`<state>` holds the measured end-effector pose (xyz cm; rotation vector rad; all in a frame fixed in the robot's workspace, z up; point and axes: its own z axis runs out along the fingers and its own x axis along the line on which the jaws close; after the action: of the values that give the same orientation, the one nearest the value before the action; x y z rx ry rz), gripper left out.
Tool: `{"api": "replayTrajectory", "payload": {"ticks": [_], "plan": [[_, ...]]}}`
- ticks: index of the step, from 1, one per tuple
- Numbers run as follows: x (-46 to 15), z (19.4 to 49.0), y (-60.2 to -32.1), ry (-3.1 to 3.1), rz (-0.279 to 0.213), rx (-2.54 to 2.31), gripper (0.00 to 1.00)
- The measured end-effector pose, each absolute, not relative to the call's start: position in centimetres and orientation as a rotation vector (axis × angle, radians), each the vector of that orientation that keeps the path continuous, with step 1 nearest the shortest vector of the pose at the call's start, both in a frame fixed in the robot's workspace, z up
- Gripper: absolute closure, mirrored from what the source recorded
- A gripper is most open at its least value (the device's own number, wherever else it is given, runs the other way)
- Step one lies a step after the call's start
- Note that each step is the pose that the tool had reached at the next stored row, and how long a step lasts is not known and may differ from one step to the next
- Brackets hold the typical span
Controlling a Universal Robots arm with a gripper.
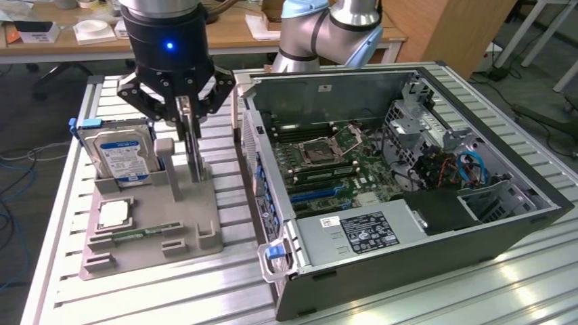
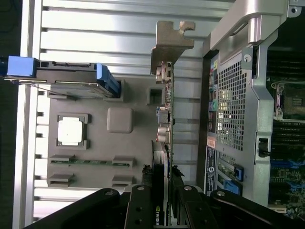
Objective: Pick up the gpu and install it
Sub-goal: 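Pick up the gpu and move the gpu toward the slot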
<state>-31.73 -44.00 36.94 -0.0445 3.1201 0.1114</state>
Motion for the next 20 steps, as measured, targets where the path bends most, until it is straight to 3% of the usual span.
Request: {"api": "replayTrajectory", "payload": {"ticks": [20], "plan": [[-31.74, 37.95, -44.0, 3.121, 0.09, -0.046, 0.74]]}}
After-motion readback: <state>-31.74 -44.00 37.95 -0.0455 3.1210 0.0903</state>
